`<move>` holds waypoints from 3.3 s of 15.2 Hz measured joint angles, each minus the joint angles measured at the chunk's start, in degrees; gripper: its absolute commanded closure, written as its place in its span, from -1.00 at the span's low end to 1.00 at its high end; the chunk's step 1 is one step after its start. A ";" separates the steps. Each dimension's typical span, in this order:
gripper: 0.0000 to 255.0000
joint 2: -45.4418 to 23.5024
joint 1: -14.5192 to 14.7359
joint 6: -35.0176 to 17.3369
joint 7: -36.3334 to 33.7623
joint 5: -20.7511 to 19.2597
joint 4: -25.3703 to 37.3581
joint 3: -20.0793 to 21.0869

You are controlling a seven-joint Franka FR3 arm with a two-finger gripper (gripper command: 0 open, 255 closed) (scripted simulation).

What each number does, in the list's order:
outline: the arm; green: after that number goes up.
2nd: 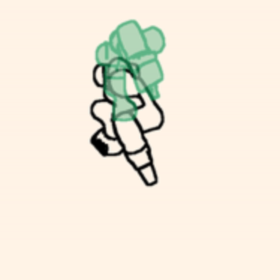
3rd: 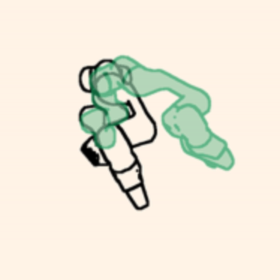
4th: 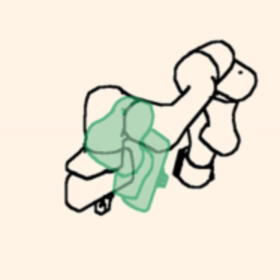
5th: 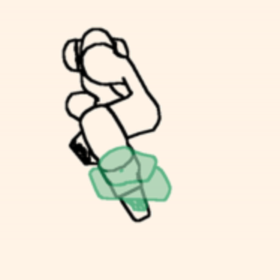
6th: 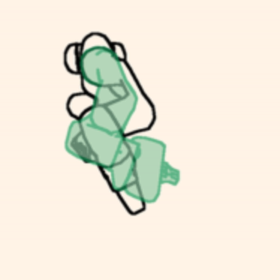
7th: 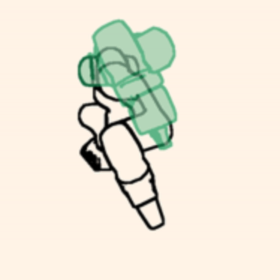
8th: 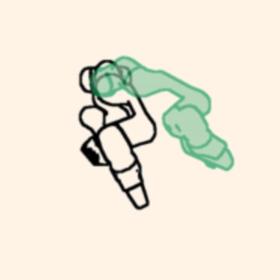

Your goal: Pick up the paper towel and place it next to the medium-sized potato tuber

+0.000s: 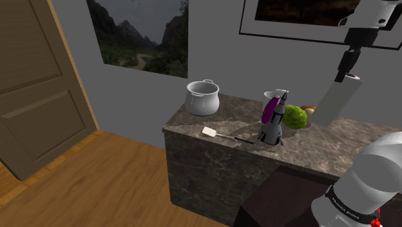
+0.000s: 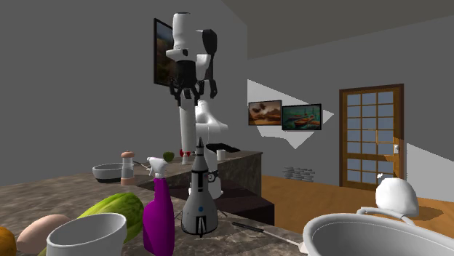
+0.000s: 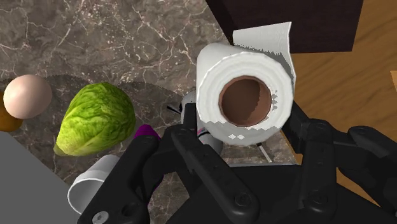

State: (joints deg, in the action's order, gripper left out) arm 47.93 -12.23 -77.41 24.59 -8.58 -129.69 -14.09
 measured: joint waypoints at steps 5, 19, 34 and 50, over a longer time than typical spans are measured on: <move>1.00 -1.75 0.28 3.30 0.29 0.36 5.05 0.23; 1.00 -8.90 0.02 1.09 10.41 -5.41 11.48 -9.89; 1.00 -32.71 3.22 -11.94 33.41 -4.21 24.54 -35.30; 1.00 -73.30 -14.73 -15.38 61.60 26.15 46.36 -43.60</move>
State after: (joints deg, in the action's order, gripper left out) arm -25.37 -26.96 -92.78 86.19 17.56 -83.33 -57.69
